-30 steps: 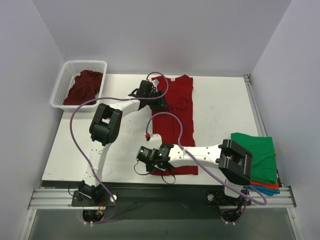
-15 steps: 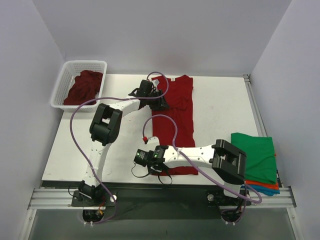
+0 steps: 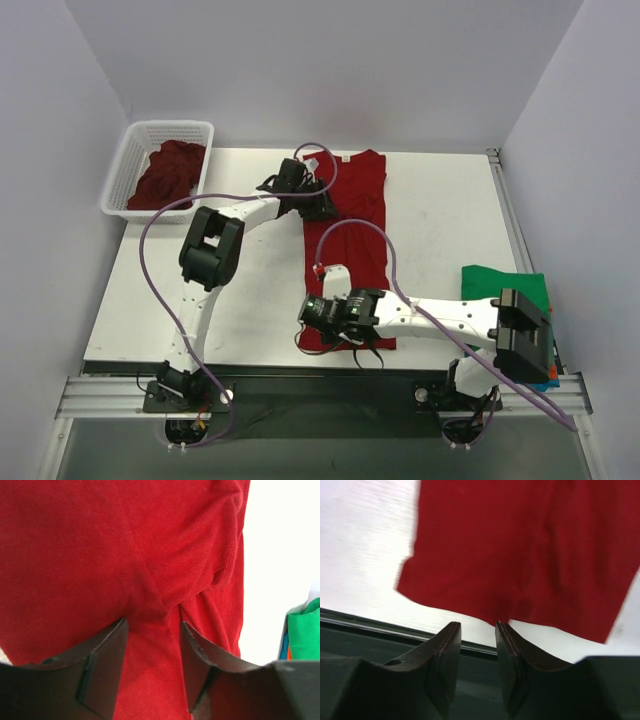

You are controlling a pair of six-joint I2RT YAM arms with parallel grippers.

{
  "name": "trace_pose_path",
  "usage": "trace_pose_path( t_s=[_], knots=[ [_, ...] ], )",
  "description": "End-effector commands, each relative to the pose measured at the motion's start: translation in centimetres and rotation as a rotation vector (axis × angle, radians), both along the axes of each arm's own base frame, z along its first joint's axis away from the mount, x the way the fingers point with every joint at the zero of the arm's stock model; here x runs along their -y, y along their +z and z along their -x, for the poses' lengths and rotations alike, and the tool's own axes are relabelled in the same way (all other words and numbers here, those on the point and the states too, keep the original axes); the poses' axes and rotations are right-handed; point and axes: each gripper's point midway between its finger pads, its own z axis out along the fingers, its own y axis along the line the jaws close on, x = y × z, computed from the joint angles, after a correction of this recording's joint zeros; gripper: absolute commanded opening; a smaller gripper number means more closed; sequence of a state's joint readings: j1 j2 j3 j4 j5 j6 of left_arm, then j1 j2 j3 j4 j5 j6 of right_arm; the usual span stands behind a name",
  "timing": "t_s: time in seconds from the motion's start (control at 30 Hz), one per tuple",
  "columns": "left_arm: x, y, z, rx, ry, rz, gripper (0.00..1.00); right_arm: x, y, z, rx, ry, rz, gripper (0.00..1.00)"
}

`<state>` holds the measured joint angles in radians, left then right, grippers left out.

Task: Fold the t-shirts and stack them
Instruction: Rotate the tshirt 90 degrees

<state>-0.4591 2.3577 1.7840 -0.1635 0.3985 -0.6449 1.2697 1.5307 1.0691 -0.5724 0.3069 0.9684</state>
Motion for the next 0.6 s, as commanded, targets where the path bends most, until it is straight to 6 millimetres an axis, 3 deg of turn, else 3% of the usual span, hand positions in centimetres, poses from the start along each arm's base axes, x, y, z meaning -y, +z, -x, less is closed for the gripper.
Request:
trace_pose_path(
  t_s=[0.0, 0.2, 0.43, 0.47, 0.53, 0.57],
  knots=[
    [0.0, 1.4, -1.3, 0.042, -0.011, 0.01, 0.58, 3.9, -0.5, 0.1, 0.02, -0.074, 0.043, 0.36],
    [0.6, 2.6, -1.6, 0.068, -0.038, 0.036, 0.7, 4.7, -2.1, 0.6, -0.016, -0.104, 0.014, 0.45],
    [1.5, 9.9, -2.2, 0.209, -0.102, 0.131, 0.8, 4.1, -3.3, 0.2, -0.067, -0.115, -0.062, 0.43],
    [1.4, 10.4, -2.1, 0.212, -0.105, 0.141, 0.8, 4.6, -3.5, 0.1, -0.06, -0.126, -0.058, 0.43],
    [1.3, 13.3, -1.8, 0.257, -0.108, 0.184, 0.8, 5.5, -2.5, -0.1, -0.045, -0.154, -0.105, 0.44],
    [1.0, 13.1, -1.1, 0.244, -0.11, 0.192, 0.8, 6.3, -2.3, -0.7, -0.039, -0.19, -0.124, 0.47]
  ],
)
